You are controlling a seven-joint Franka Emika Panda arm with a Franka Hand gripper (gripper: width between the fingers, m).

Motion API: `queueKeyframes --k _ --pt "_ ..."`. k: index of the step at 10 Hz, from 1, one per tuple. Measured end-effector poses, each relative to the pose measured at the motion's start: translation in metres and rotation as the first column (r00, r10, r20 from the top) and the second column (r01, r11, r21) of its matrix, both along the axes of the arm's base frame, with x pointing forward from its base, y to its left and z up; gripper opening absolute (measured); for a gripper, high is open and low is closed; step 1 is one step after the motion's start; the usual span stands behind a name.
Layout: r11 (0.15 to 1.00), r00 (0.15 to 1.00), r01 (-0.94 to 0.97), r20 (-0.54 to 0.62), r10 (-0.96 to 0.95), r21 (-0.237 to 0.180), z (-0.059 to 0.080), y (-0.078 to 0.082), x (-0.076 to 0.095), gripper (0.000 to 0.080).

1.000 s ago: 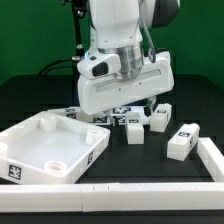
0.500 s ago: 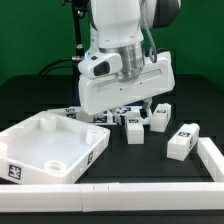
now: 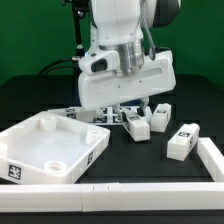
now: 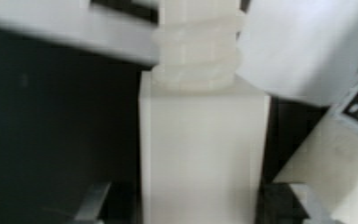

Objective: Assemble desk

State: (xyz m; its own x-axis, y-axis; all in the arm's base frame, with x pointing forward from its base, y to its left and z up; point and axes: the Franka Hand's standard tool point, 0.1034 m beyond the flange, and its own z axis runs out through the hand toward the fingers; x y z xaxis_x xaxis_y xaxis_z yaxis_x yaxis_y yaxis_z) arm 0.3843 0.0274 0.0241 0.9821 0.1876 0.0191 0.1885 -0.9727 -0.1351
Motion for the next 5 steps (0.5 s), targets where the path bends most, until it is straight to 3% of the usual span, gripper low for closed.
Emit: queueKeyframes --k 1,5 --pt "0.999 0.999 0.046 -0.016 -0.046 -0.004 0.0008 -0.0058 -0.0114 0.0284" --pt "0.998 0.998 0.056 -0.012 -0.056 -0.005 0.0025 -0.0087 -0.0102 0.0284"
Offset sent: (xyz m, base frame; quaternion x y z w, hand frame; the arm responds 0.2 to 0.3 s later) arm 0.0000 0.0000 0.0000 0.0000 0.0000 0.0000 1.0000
